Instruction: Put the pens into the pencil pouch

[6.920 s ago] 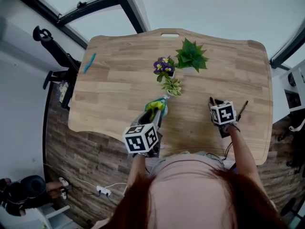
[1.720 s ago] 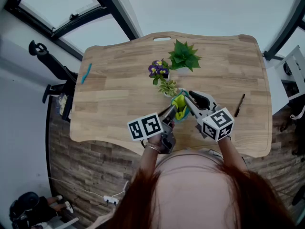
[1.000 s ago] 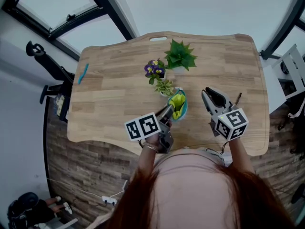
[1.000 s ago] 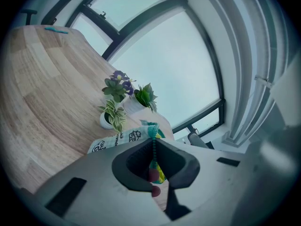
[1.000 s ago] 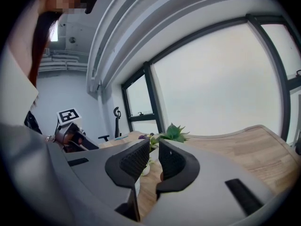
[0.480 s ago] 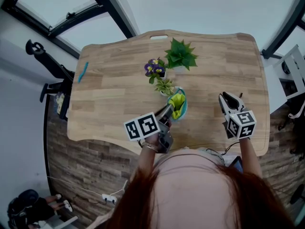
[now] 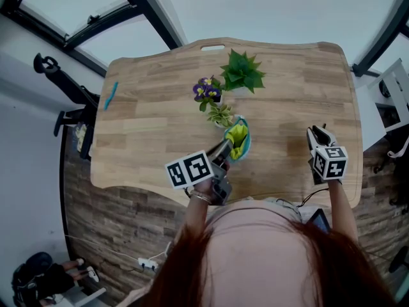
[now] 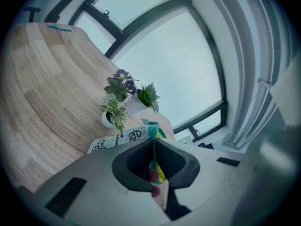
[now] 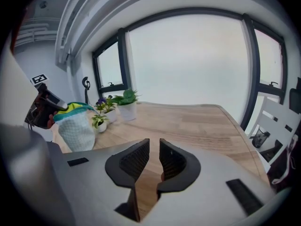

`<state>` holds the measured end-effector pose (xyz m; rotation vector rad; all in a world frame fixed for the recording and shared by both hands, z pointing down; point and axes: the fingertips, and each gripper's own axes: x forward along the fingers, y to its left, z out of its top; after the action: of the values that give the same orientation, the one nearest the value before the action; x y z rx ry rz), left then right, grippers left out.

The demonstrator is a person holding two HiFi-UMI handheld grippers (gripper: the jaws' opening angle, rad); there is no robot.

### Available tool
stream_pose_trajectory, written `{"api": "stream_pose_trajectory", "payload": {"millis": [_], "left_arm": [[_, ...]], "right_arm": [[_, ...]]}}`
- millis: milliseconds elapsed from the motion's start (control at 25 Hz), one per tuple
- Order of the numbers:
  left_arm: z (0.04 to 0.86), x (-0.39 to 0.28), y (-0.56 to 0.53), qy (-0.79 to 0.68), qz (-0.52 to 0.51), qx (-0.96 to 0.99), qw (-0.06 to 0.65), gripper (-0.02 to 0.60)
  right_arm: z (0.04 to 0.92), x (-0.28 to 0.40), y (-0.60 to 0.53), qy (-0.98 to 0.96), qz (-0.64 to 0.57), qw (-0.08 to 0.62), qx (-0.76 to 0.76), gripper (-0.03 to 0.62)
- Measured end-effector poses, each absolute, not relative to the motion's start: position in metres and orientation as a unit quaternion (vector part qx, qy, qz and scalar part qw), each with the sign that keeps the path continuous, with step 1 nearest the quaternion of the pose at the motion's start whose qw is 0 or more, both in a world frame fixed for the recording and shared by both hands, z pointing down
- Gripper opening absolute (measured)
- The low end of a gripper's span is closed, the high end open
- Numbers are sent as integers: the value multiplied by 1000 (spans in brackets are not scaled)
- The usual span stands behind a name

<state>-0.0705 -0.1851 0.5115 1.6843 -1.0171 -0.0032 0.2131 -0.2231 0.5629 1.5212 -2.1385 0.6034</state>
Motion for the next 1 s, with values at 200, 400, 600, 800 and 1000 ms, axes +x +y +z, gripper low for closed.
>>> {"api": "stream_pose_trajectory", "payload": {"millis": [200,400,600,800,1000], "left_arm": [[513,-72,-185,-437,3,710,552,12],[513,-73,-185,-439,1,707,554,11],[513,-74,-185,-441,2,706,555,11],[515,-73,-186,-440,6,706,556,11],[516,-72,-186,-438,11,705,557,11]], "right_arm": [[588,242,-223,-740,249,251,572,56],[611,263,-223,-708,280,271,589,75],[629,283,-227,-675,310,282,607,101],[644,299,-229,-641,344,288,623,124],[660,313,-228,-609,377,288,636,136]]}}
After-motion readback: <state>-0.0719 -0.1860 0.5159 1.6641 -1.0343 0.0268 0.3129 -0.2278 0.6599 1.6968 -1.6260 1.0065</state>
